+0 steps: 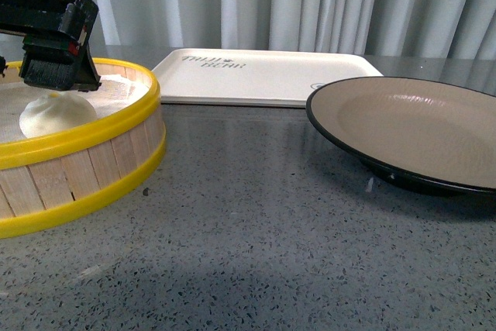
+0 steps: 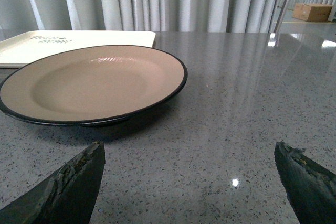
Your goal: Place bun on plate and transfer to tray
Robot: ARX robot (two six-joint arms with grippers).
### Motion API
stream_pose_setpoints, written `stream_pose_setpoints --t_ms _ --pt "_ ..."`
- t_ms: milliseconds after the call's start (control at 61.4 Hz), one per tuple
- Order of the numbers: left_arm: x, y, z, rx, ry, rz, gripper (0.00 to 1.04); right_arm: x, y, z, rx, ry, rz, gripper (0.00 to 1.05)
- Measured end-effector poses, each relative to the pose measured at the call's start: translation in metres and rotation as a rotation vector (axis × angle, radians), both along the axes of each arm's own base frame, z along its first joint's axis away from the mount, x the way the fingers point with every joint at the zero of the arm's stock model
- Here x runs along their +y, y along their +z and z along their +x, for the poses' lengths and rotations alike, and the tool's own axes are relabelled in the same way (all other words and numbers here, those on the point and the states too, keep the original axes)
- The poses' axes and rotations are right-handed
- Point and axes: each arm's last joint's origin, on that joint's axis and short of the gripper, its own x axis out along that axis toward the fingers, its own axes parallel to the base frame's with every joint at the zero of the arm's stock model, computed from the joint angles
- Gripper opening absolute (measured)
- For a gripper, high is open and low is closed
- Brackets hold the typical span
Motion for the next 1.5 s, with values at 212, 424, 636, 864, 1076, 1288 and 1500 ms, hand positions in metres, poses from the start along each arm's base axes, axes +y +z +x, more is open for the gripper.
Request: stream_pose_setpoints --t_ms 212,424,636,864,1076,1288,1500 --pt "0.003 -0.002 0.0 0.019 0.003 0.004 0.98 0.0 0.0 0.0 0.0 0.0 0.0 0.96" --pt "0.003 -0.008 0.002 0.044 0.002 0.014 0.98 0.0 0.0 0.0 0.0 0.0 0.0 0.96" --pt "0.003 -0.011 0.004 0.057 -0.003 0.027 0.98 0.0 0.0 0.0 0.0 0.0 0.0 0.96" --pt "0.002 -0.014 0.006 0.066 -0.006 0.04 0.98 0.0 0.0 0.0 0.0 0.0 0.0 0.96" --pt "0.001 -0.015 0.006 0.069 -0.012 0.045 0.75 0.0 0.0 0.0 0.0 0.0 0.0 0.96" --pt "0.0 -0.015 0.006 0.069 -0.015 0.045 0.43 0.0 0.0 0.0 0.0 0.0 0.0 0.96" --pt "0.0 -0.012 0.006 0.067 -0.02 0.04 0.04 0.0 0.0 0.0 0.0 0.0 0.0 0.96"
